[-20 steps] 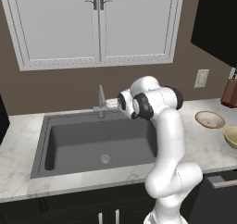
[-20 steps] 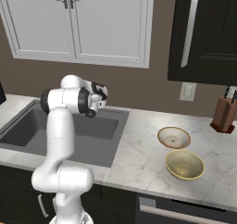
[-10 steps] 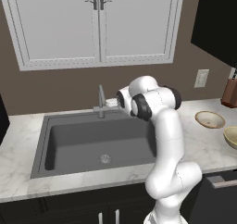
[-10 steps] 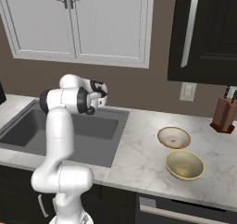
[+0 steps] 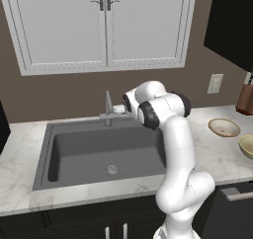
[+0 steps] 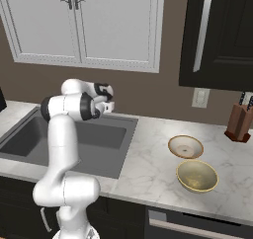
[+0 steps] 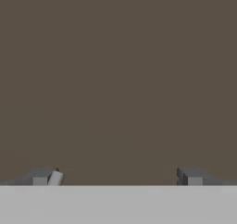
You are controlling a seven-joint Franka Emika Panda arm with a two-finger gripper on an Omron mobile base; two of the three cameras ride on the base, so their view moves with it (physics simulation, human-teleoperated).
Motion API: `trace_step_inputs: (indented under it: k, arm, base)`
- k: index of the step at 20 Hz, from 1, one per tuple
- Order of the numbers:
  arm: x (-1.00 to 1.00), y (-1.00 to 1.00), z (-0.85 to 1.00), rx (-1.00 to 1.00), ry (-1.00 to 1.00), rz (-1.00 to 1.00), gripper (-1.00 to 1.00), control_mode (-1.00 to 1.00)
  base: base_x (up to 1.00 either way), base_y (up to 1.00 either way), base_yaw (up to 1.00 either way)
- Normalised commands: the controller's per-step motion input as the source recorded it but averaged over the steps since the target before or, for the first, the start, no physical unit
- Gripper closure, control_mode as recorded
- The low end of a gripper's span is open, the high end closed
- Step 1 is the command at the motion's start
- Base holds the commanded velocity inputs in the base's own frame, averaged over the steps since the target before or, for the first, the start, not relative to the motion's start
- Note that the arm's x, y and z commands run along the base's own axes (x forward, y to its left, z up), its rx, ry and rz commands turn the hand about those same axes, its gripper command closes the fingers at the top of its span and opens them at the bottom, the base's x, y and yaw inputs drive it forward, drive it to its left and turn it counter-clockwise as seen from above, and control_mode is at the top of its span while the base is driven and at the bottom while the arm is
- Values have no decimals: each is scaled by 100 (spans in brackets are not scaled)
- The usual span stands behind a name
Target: Rinse each bowl for a few seconds and place them down in the sink or on the counter.
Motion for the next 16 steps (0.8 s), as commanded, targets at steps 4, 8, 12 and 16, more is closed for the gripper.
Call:
trace_step_inputs:
  k: [4,8,12,16]
  arm:
    - [-18,-35,-50,-3,2,-8,-100,-100]
    - [-20,-37,-50,-3,2,-7,-100,-100]
    - [-22,-39,-50,-2,2,-7,-100,-100]
    - [-29,-38,-51,-2,0,-6,-100,-100]
  base:
    - [0,0,0]
    - [0,0,0]
    - [0,0,0]
    - [0,0,0]
